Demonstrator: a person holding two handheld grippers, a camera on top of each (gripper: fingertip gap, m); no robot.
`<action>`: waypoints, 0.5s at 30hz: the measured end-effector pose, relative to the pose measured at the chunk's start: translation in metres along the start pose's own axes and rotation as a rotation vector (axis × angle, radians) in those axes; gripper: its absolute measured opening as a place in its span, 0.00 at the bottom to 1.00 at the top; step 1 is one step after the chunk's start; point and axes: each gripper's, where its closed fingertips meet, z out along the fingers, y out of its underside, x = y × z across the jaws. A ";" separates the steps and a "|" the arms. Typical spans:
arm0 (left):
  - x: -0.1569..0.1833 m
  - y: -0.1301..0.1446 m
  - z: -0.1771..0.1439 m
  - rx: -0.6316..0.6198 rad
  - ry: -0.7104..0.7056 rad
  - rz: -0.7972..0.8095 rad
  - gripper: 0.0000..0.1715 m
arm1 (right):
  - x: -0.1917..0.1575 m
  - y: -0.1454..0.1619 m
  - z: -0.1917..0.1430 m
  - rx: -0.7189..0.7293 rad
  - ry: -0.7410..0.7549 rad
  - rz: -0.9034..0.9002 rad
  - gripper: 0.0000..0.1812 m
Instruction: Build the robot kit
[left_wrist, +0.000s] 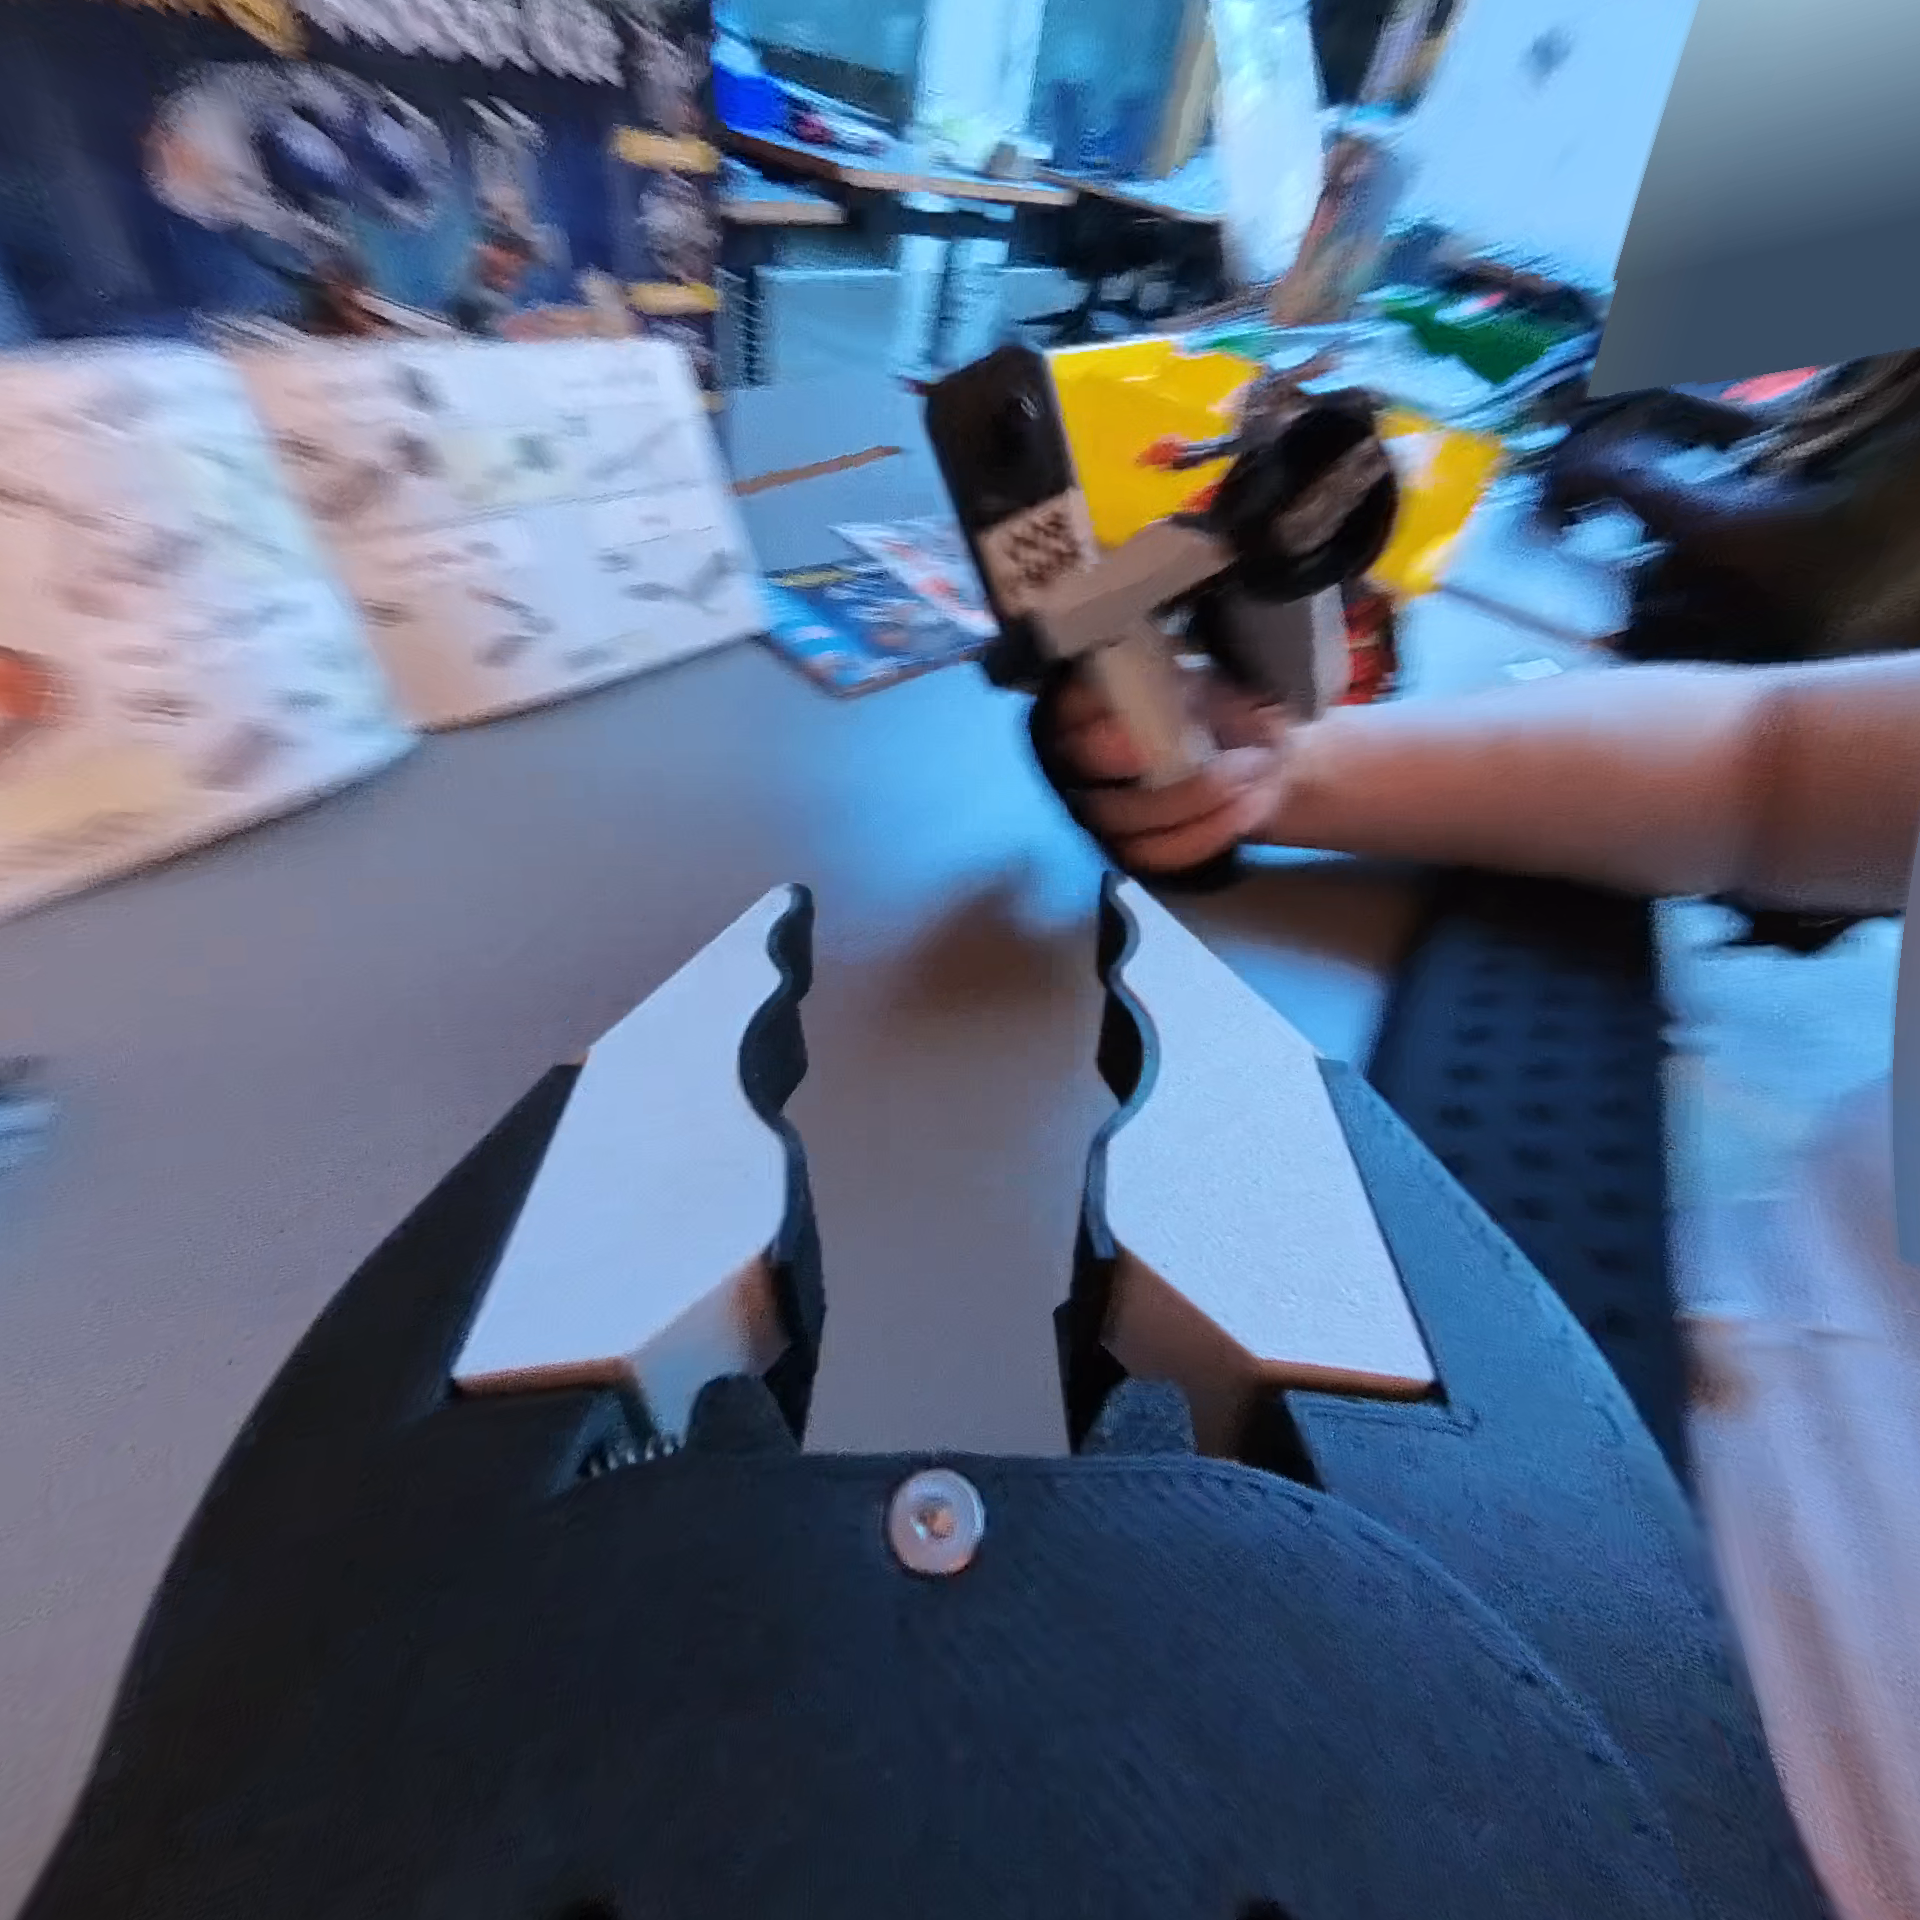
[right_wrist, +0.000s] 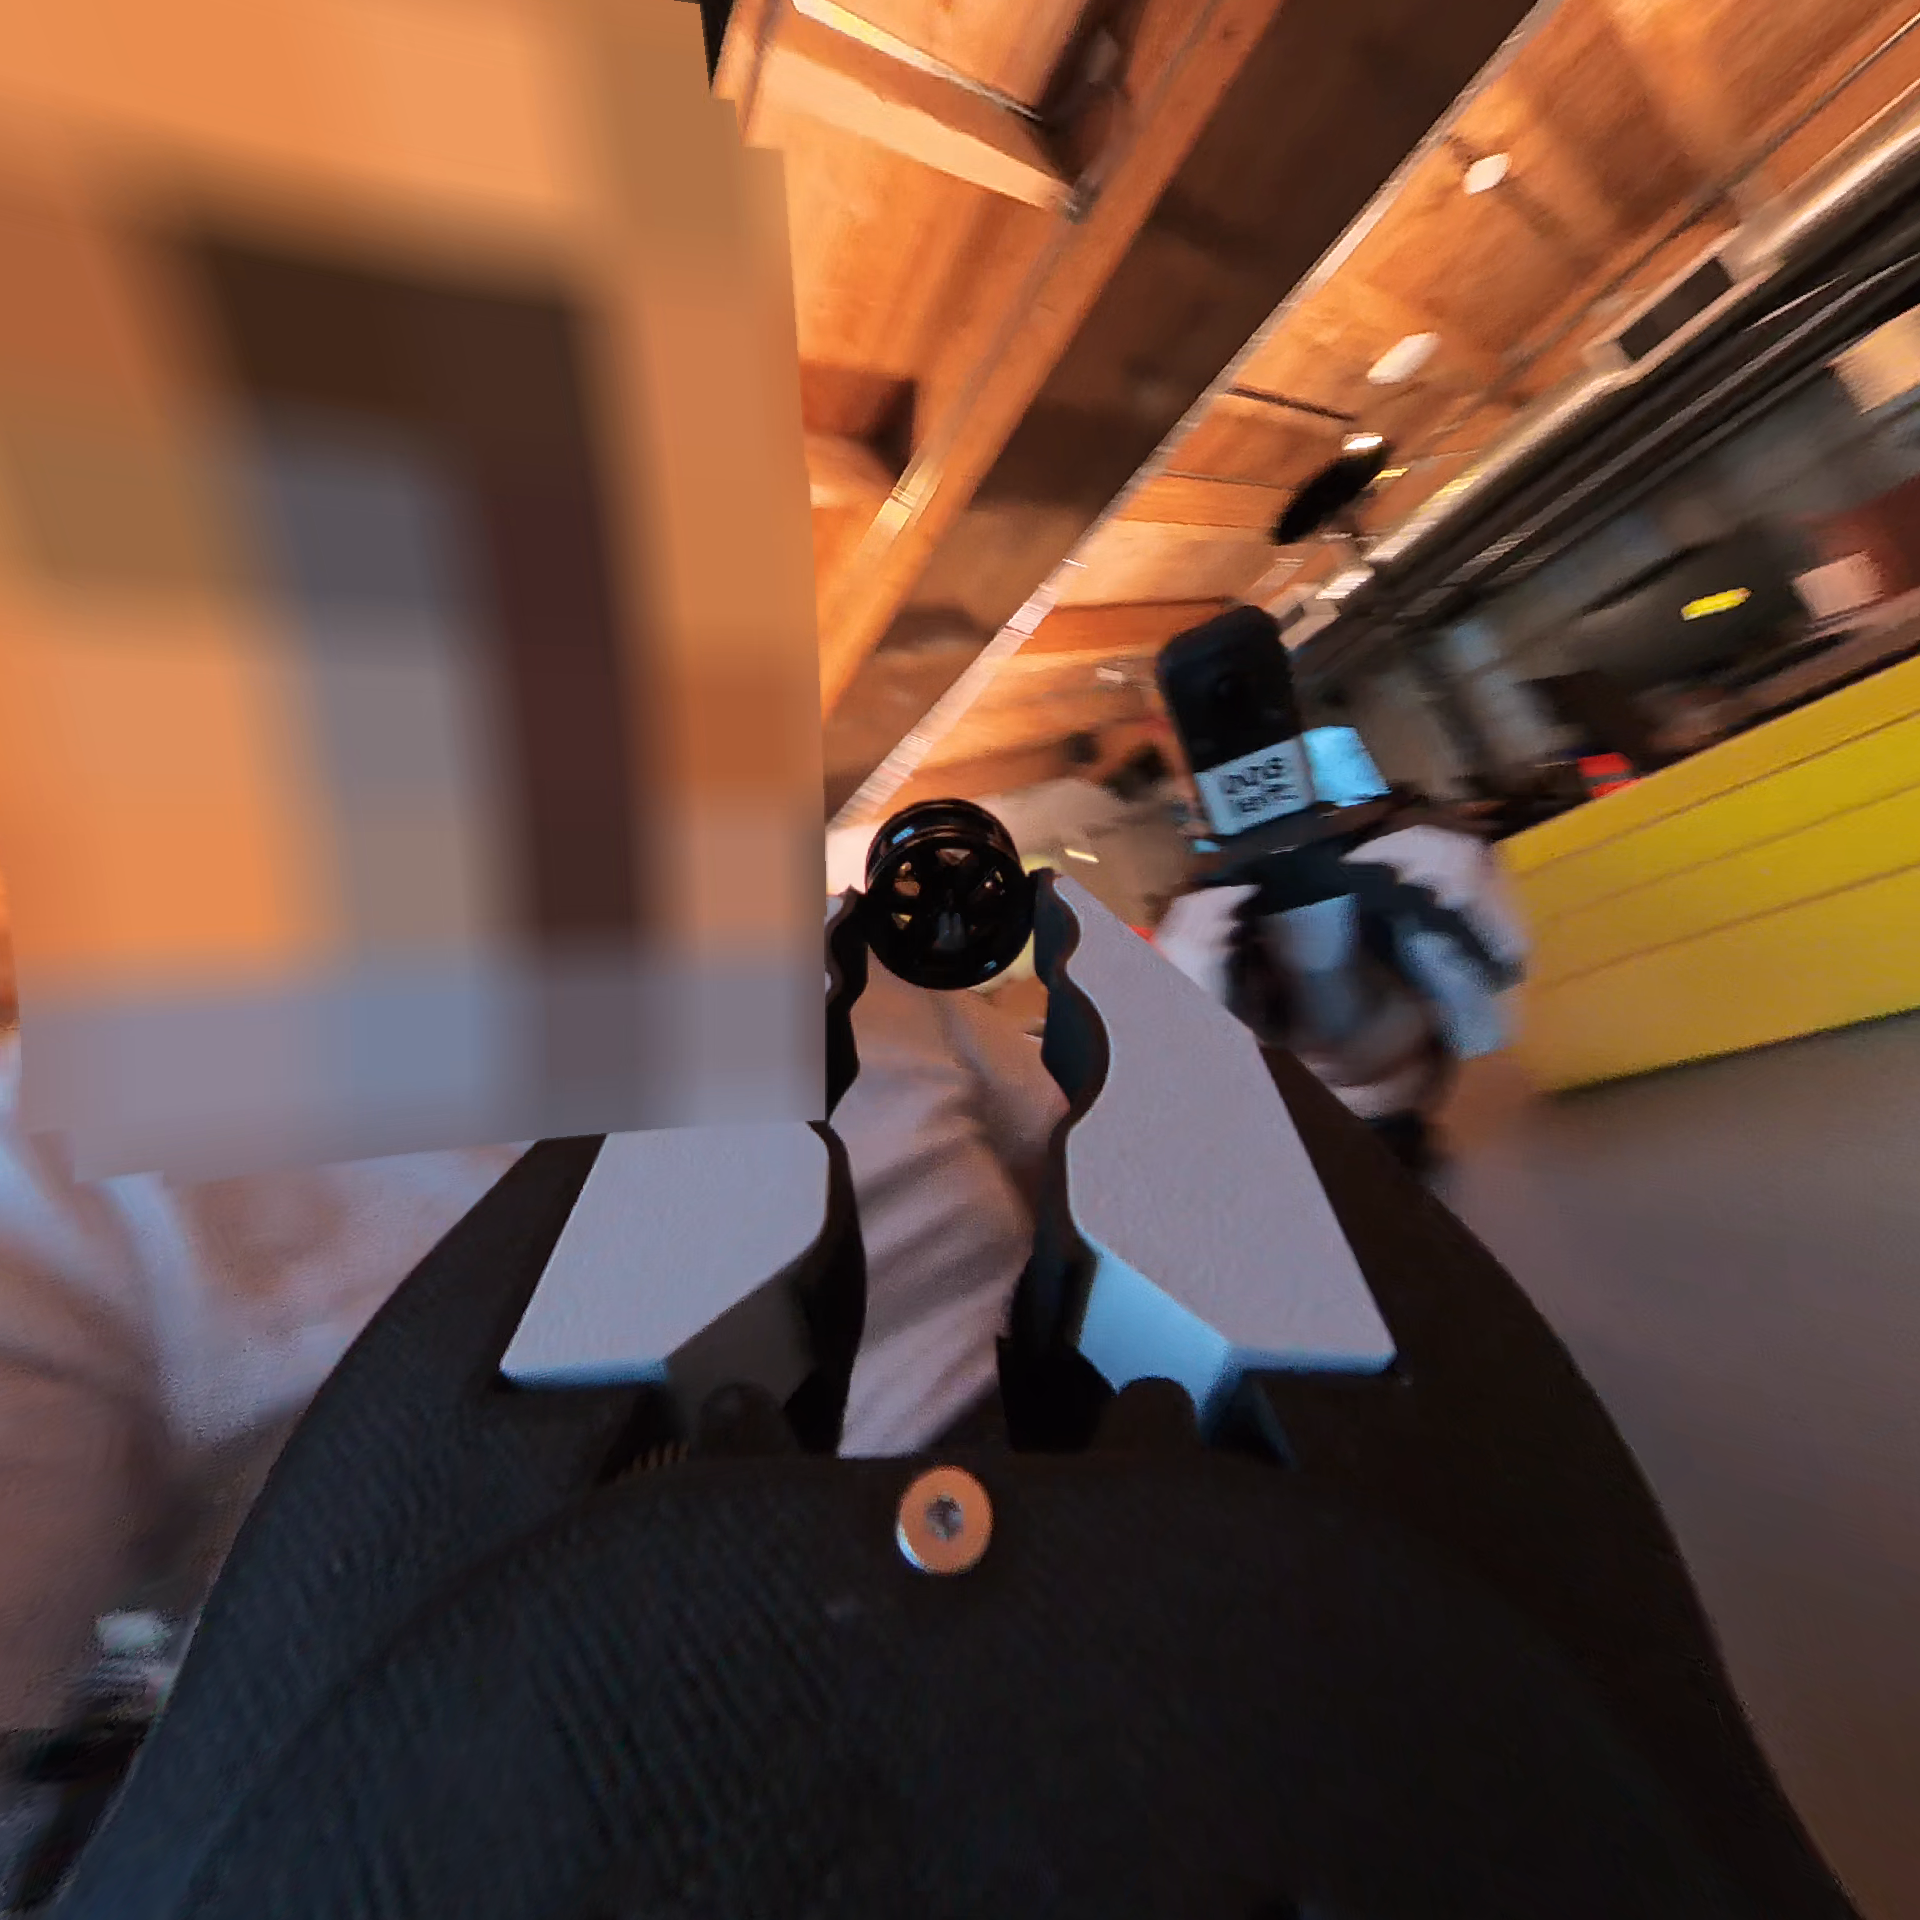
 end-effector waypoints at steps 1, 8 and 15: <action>0.008 0.001 0.004 -0.012 0.044 -0.036 0.34 | 0.001 0.001 0.001 -0.015 0.029 -0.065 0.17; -0.016 0.009 0.009 -0.110 -0.037 -0.003 0.31 | -0.002 -0.009 0.001 -0.026 0.134 -0.312 0.17; -0.136 0.020 -0.012 -0.385 -0.461 -0.033 0.42 | 0.010 -0.012 -0.012 -0.076 0.237 -0.428 0.17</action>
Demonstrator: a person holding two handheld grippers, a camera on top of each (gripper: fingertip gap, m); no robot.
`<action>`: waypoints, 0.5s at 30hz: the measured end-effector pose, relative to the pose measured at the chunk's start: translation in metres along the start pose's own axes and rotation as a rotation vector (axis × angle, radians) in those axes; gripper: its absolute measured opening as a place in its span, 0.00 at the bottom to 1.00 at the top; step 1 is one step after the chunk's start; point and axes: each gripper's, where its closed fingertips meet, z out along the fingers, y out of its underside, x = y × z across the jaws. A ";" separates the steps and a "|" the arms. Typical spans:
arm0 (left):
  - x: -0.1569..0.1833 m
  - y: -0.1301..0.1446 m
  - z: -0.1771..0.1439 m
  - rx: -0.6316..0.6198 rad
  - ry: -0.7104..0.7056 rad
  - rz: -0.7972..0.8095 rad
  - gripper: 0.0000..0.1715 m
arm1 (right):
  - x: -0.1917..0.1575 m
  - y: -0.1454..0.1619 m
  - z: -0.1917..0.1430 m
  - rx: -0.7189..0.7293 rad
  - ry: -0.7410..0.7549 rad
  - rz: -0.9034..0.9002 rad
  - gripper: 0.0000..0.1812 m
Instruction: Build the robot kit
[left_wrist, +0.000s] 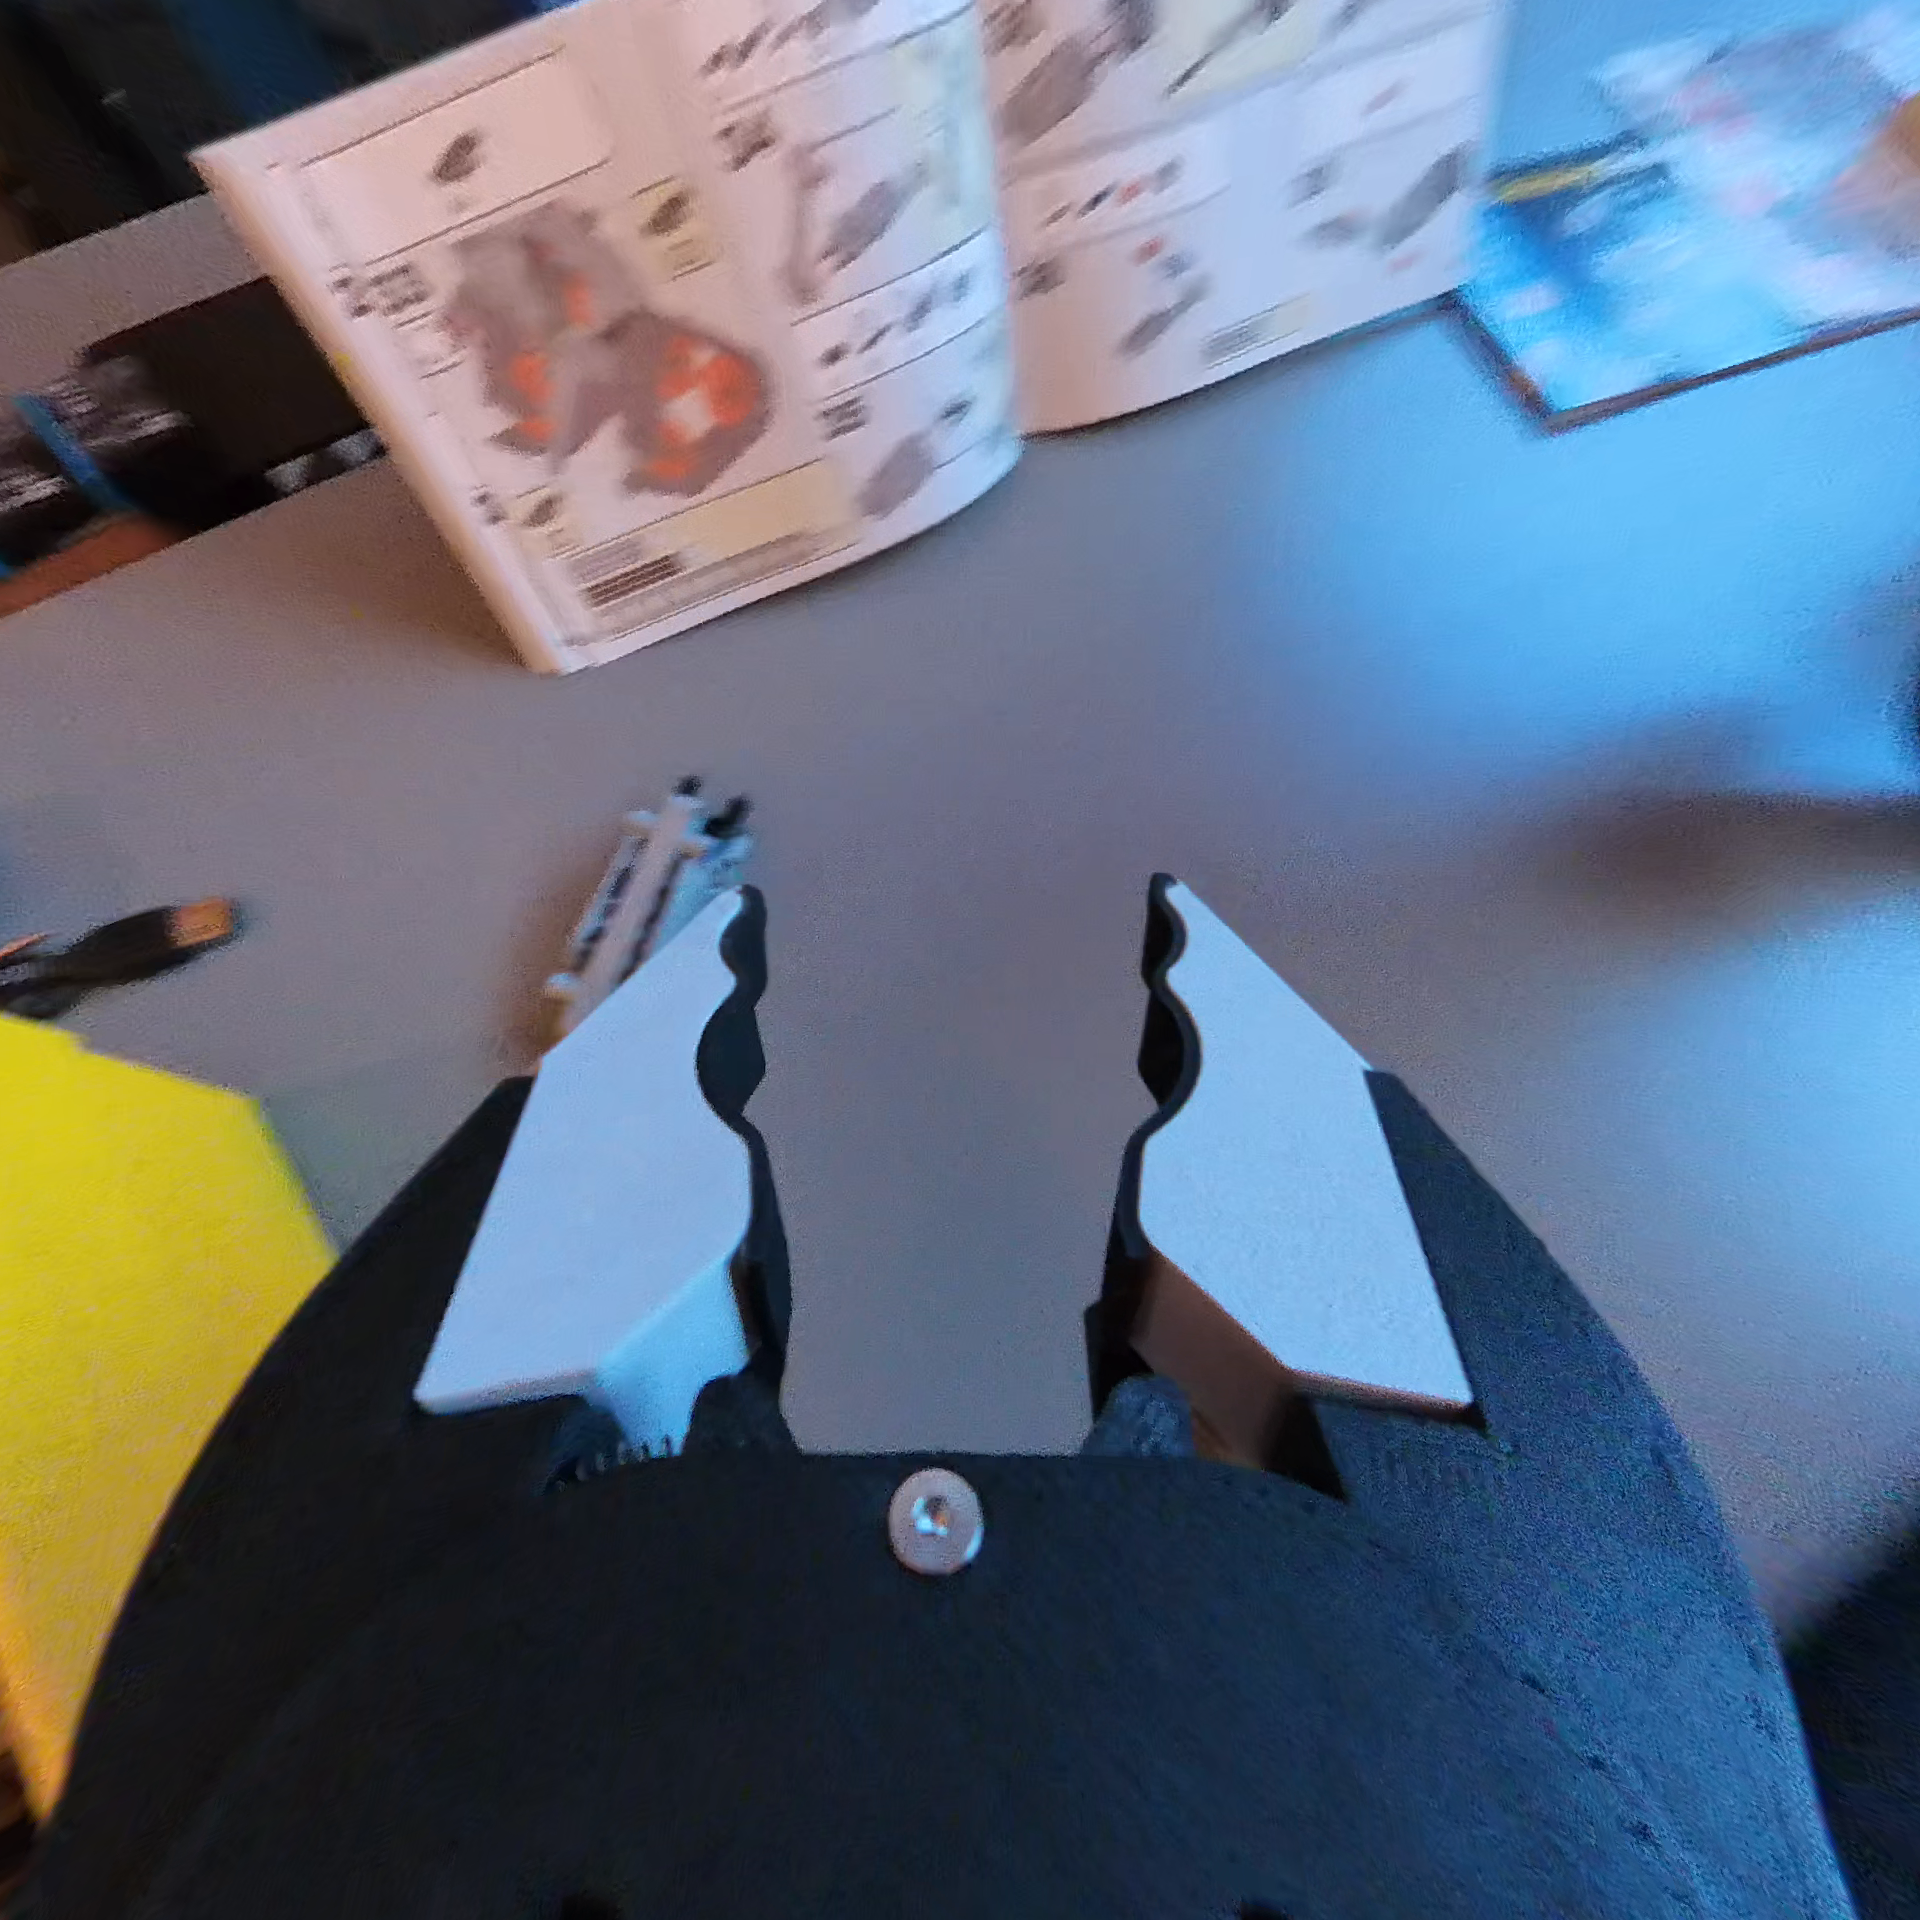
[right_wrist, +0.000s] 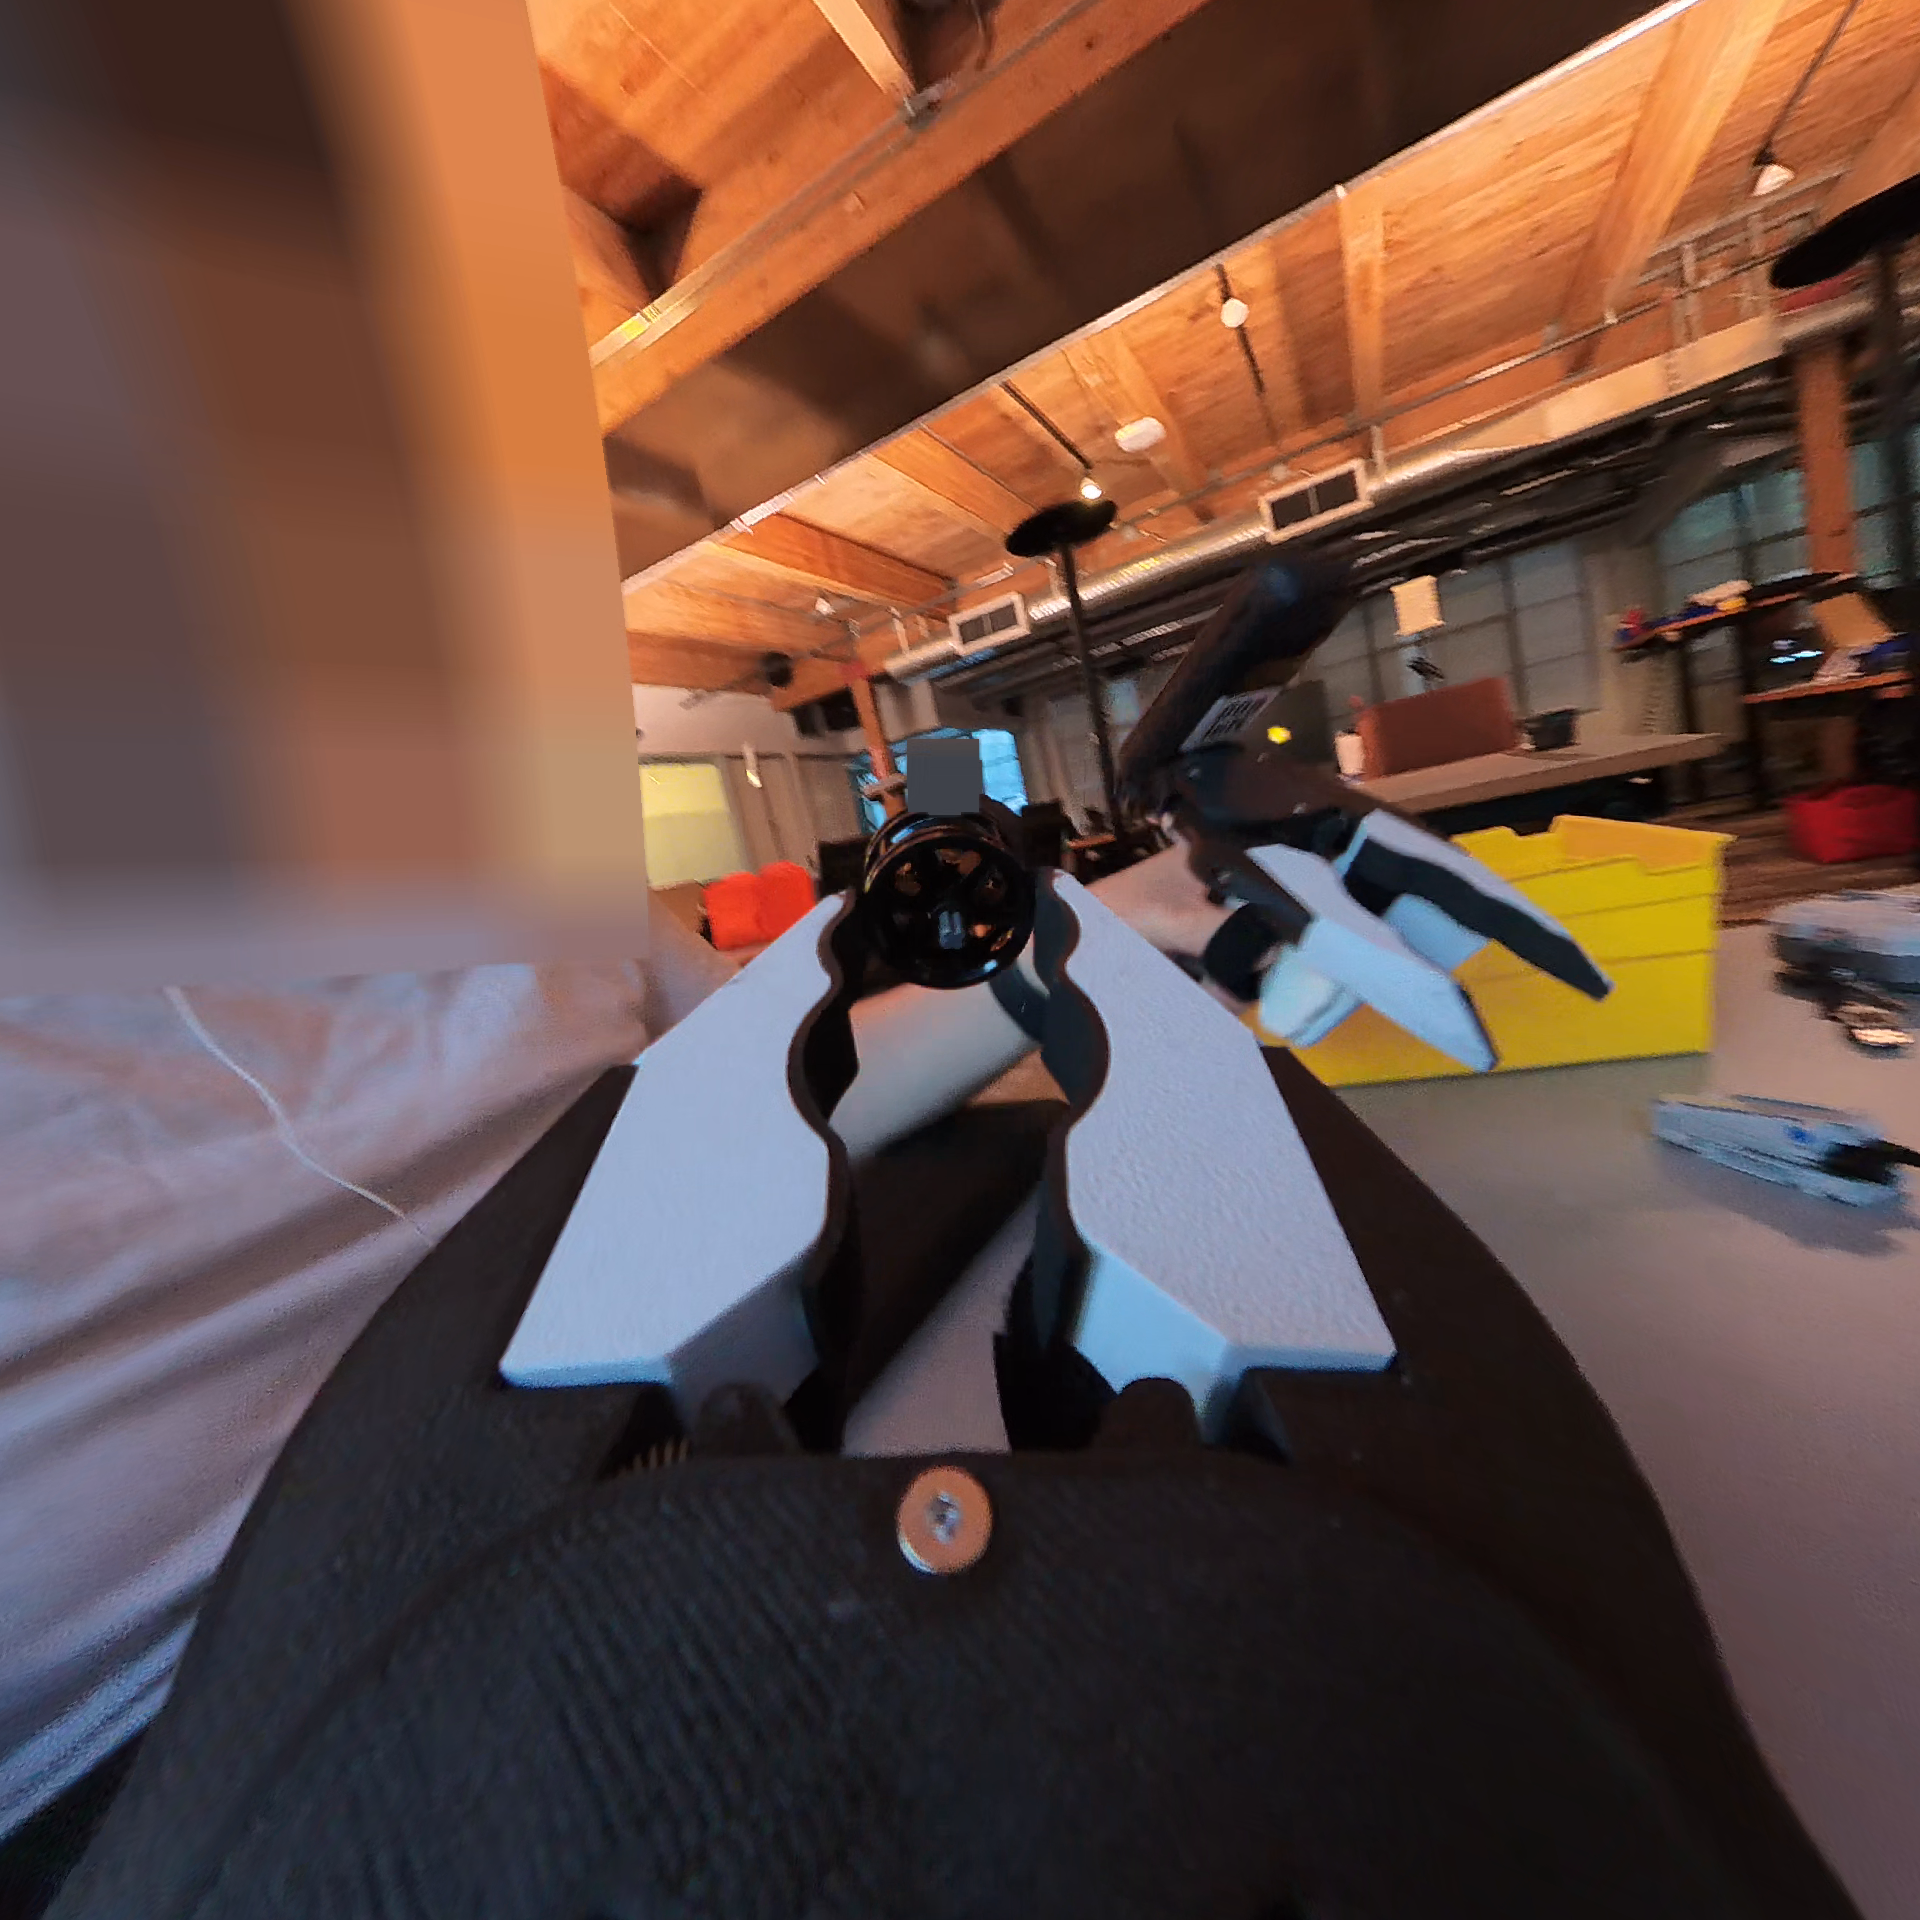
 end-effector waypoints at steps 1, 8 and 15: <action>-0.012 0.002 0.005 -0.041 -0.044 0.007 0.43 | 0.001 0.001 -0.002 -0.011 0.012 -0.009 0.17; -0.055 0.025 0.041 -0.409 -0.125 0.091 0.43 | 0.012 0.007 -0.014 -0.039 0.060 0.011 0.17; -0.089 0.030 0.047 -0.689 -0.073 0.444 0.35 | 0.008 0.012 -0.012 -0.063 0.035 0.046 0.17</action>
